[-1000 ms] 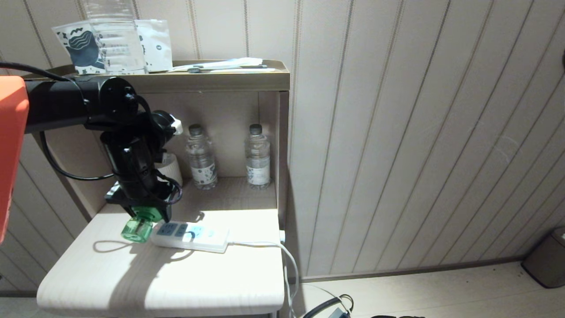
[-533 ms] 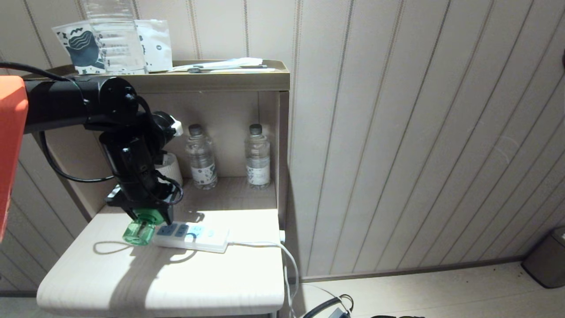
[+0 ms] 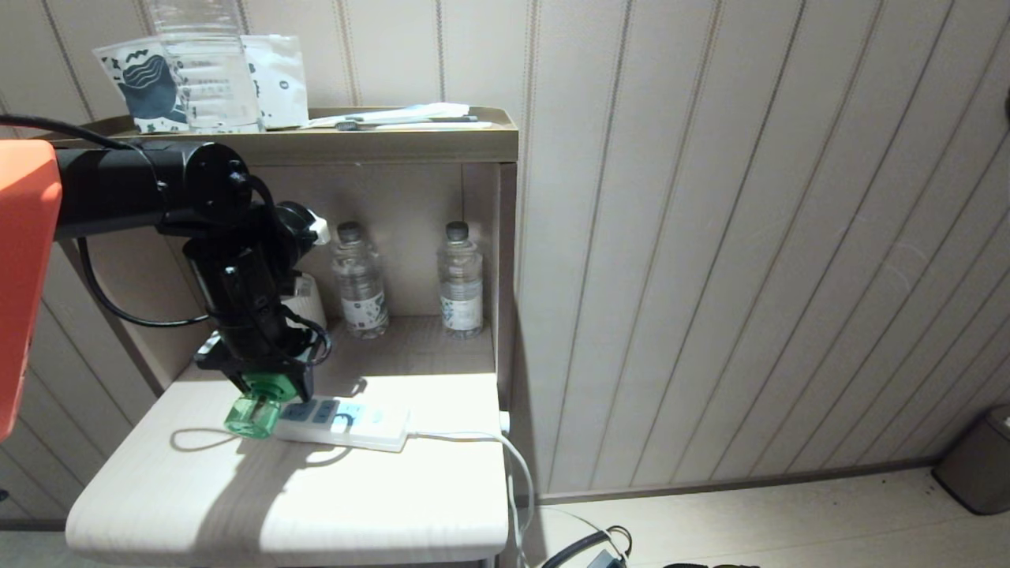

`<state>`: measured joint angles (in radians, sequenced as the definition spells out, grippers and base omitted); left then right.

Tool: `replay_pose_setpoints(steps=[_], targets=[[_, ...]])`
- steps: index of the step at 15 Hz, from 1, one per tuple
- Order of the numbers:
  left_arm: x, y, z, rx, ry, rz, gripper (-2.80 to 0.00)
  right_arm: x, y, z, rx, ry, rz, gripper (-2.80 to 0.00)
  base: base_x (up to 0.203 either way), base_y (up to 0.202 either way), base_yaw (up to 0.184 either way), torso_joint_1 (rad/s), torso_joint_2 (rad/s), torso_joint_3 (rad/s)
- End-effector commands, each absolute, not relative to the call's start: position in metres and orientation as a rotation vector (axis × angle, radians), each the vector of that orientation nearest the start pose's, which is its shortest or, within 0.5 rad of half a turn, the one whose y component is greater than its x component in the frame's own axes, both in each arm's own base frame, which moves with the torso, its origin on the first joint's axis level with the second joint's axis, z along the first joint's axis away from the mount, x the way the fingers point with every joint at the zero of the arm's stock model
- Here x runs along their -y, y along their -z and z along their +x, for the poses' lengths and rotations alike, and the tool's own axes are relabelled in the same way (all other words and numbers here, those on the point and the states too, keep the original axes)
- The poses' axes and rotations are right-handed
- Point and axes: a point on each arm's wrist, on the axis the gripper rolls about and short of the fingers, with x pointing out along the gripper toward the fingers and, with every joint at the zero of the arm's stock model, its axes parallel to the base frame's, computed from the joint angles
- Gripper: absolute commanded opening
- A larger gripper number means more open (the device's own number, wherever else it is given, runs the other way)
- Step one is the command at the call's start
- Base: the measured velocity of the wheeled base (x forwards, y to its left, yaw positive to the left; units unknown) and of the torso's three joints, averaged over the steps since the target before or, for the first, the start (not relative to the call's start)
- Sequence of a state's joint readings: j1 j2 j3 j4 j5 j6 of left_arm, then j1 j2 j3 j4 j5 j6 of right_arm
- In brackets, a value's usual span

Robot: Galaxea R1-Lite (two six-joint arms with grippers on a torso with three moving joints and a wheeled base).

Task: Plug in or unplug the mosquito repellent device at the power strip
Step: Insert the plug into the socket

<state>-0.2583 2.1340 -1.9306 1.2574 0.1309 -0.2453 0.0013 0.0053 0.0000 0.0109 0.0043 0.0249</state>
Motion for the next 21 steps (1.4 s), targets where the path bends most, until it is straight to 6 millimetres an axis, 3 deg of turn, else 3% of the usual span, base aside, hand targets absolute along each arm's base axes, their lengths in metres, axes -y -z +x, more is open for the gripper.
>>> replay_pose_setpoints(steps=[1,21], targets=[[0.0865,-0.1914,0.3465,-1.430,-0.081,0.081,-2.80,-0.0001,-0.0745,-0.0223,-0.017,-0.006,0.026,-2.80,0.000,0.000,0.000,0.000,0.00,0.000],[0.0882,-0.1893,0.3489,-1.421,-0.078,0.082,-2.80,-0.0001,-0.0745,-0.0223,-0.017,-0.006,0.025,-2.80,0.000,0.000,0.000,0.000,0.00,0.000]])
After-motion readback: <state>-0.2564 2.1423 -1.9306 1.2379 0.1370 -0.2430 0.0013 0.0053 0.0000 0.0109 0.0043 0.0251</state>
